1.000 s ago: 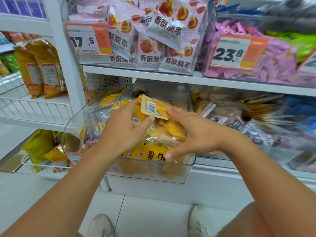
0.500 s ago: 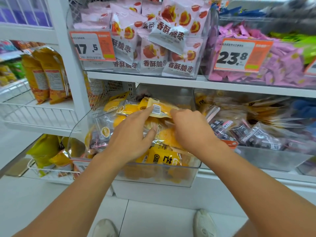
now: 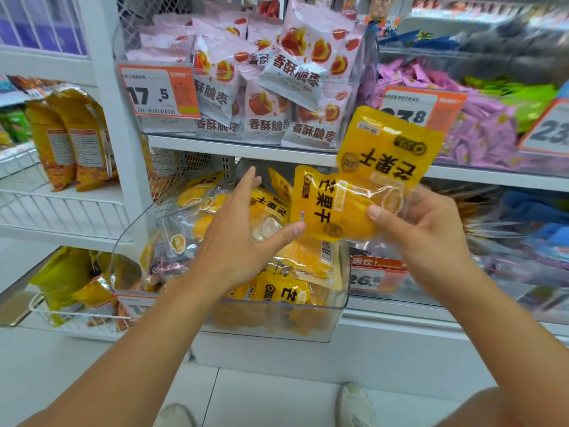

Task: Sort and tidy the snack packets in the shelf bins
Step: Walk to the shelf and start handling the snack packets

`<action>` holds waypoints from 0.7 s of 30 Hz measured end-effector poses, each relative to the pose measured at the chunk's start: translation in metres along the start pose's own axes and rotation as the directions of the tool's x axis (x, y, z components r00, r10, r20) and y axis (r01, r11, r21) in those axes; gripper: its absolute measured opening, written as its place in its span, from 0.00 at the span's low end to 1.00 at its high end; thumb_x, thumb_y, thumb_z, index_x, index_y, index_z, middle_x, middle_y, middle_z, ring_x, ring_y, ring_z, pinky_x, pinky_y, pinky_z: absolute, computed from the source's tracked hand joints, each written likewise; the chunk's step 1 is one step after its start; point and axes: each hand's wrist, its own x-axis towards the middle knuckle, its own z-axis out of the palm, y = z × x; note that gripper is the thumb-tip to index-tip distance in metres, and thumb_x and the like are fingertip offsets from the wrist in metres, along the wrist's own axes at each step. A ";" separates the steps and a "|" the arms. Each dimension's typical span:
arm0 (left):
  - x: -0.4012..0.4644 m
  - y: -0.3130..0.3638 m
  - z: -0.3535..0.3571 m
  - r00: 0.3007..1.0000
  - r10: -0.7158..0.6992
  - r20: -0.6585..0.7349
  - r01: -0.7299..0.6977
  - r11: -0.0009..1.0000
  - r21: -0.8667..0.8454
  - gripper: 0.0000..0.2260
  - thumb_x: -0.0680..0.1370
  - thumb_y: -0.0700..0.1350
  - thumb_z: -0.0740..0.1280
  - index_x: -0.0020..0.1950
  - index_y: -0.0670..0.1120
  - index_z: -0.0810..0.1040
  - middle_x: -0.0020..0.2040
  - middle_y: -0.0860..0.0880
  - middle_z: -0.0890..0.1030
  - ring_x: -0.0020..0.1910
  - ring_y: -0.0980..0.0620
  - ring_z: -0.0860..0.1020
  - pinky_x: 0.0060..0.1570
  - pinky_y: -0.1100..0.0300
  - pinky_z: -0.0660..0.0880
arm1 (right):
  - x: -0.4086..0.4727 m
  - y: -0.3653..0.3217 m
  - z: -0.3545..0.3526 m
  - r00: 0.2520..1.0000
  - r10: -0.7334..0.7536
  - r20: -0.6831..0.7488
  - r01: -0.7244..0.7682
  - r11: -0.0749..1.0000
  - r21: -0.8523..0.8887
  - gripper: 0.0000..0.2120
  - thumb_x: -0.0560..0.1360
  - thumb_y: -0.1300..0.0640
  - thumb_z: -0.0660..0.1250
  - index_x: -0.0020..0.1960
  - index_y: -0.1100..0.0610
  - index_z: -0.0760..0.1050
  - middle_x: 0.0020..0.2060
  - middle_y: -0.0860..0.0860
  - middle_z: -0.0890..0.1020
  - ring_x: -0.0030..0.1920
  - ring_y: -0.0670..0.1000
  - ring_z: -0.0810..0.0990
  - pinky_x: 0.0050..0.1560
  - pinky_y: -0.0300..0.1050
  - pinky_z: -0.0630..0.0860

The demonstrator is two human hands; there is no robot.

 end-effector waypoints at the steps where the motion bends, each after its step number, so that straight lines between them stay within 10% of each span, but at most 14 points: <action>1: 0.000 0.004 0.003 1.000 -0.003 -0.008 0.002 0.993 -0.116 0.51 0.67 0.75 0.66 0.82 0.54 0.51 0.77 0.59 0.64 0.75 0.59 0.63 0.71 0.56 0.65 | -0.001 -0.001 -0.003 0.997 0.074 0.004 -0.074 0.986 0.151 0.13 0.73 0.67 0.68 0.57 0.61 0.79 0.51 0.56 0.86 0.52 0.55 0.85 0.53 0.54 0.83; 4: 0.004 0.017 0.017 0.998 -0.062 0.013 0.062 0.920 -0.387 0.52 0.64 0.72 0.69 0.81 0.55 0.52 0.77 0.59 0.64 0.73 0.62 0.65 0.66 0.65 0.67 | -0.006 0.000 -0.006 0.962 0.263 0.066 -0.264 0.851 0.455 0.18 0.72 0.66 0.66 0.61 0.62 0.77 0.56 0.60 0.84 0.54 0.56 0.84 0.56 0.56 0.81; 8: 0.008 0.022 0.037 0.996 0.018 0.084 -0.009 0.994 -0.107 0.38 0.67 0.68 0.73 0.73 0.57 0.68 0.66 0.62 0.75 0.62 0.65 0.73 0.62 0.61 0.73 | -0.014 0.005 -0.010 0.938 0.346 -0.008 -0.321 0.877 0.358 0.19 0.73 0.68 0.66 0.64 0.67 0.75 0.53 0.60 0.85 0.51 0.56 0.86 0.46 0.49 0.82; 12: 0.012 0.033 0.053 0.997 0.061 0.042 -0.051 0.977 -0.206 0.22 0.73 0.53 0.76 0.65 0.55 0.74 0.51 0.60 0.82 0.48 0.64 0.81 0.49 0.62 0.79 | -0.015 0.004 -0.020 0.872 0.485 0.062 -0.469 0.793 0.388 0.17 0.77 0.68 0.65 0.65 0.66 0.74 0.56 0.61 0.84 0.52 0.58 0.85 0.47 0.59 0.84; 16: 0.012 0.044 0.066 0.984 0.152 0.093 -0.152 0.988 0.000 0.26 0.77 0.62 0.66 0.71 0.50 0.74 0.59 0.53 0.83 0.58 0.54 0.80 0.58 0.51 0.77 | -0.014 0.007 -0.038 0.799 0.585 0.141 -0.578 0.684 0.445 0.16 0.78 0.65 0.64 0.66 0.61 0.76 0.58 0.59 0.84 0.57 0.58 0.84 0.51 0.58 0.83; 21: 0.012 0.054 0.074 0.931 0.257 0.258 -0.323 0.910 0.259 0.24 0.78 0.63 0.65 0.68 0.49 0.77 0.64 0.50 0.79 0.65 0.50 0.74 0.64 0.52 0.72 | 0.007 0.038 -0.083 0.711 0.671 -0.209 -0.511 0.698 0.501 0.14 0.80 0.65 0.64 0.65 0.65 0.74 0.57 0.60 0.83 0.57 0.57 0.83 0.44 0.51 0.85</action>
